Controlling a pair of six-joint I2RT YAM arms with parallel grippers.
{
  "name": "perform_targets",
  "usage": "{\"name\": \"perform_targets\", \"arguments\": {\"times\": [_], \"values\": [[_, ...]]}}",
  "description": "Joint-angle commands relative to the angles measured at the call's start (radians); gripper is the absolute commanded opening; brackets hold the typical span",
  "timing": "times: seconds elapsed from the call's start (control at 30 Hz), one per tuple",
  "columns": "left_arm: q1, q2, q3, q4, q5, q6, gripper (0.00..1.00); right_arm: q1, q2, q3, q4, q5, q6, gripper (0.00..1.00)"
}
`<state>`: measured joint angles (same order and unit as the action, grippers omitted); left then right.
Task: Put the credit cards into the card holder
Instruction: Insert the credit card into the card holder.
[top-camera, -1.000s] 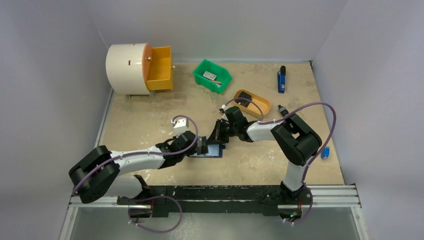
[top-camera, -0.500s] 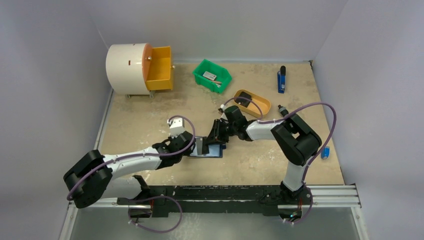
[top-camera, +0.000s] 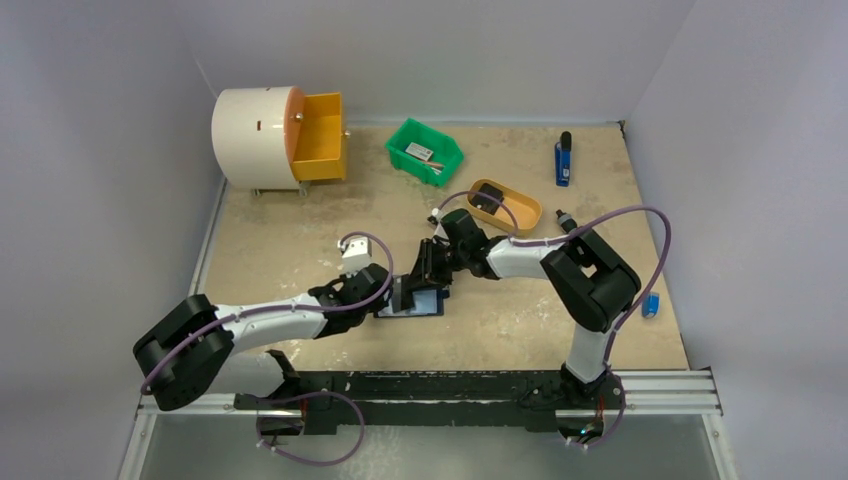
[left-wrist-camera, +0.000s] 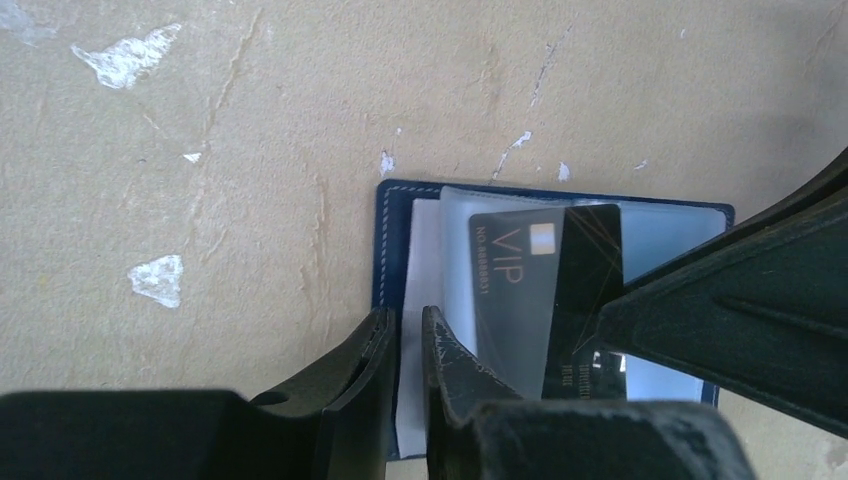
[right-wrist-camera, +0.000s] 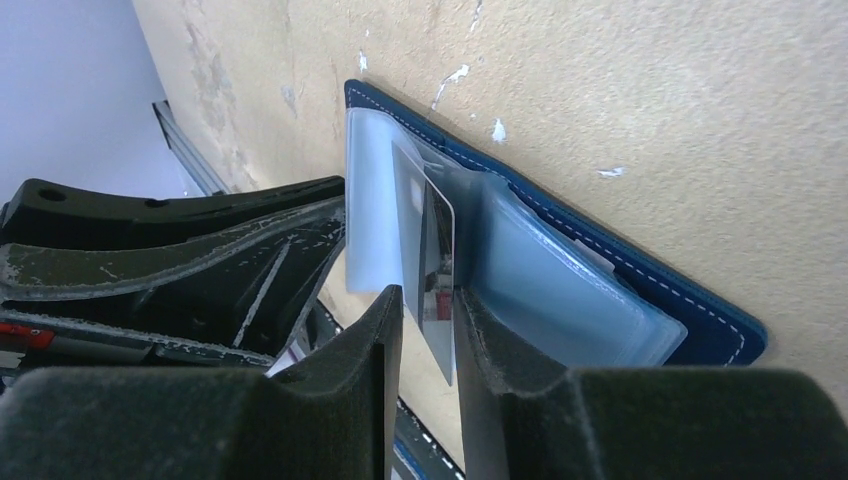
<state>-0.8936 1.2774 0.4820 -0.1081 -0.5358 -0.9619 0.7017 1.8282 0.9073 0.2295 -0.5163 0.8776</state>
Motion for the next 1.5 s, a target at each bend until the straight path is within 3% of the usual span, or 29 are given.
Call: {"name": "perform_targets", "arguments": {"times": [0.0, 0.2, 0.5, 0.7, 0.93, 1.1, 1.27, 1.47], "values": [[-0.004, -0.002, -0.012, 0.071, 0.022, -0.027, 0.14, 0.021, 0.016, 0.053, -0.035, -0.032, -0.025, 0.27], [-0.003, -0.010, -0.026, 0.085, 0.033, -0.036, 0.09, 0.031, 0.043, 0.076, -0.054, -0.043, -0.031, 0.23], [-0.003, -0.072, -0.032, -0.013, -0.048, -0.040, 0.05, 0.032, 0.036, 0.050, -0.045, -0.036, -0.028, 0.00], [-0.003, -0.105, -0.054, -0.057, -0.094, -0.069, 0.05, 0.031, 0.039, 0.038, -0.039, -0.042, -0.026, 0.00], [-0.003, -0.018, -0.049, -0.012, -0.045, -0.084, 0.00, 0.033, 0.045, 0.040, -0.039, -0.038, -0.027, 0.00], [-0.004, 0.007, -0.057, 0.039, -0.004, -0.091, 0.00, 0.032, 0.010, 0.049, -0.083, 0.015, -0.047, 0.19], [-0.003, 0.001, -0.060, 0.047, -0.007, -0.096, 0.00, 0.032, -0.038, 0.072, -0.204, 0.113, -0.098, 0.32], [-0.003, 0.005, -0.066, 0.077, 0.005, -0.100, 0.00, 0.032, -0.077, 0.090, -0.288, 0.157, -0.119, 0.40]]}}
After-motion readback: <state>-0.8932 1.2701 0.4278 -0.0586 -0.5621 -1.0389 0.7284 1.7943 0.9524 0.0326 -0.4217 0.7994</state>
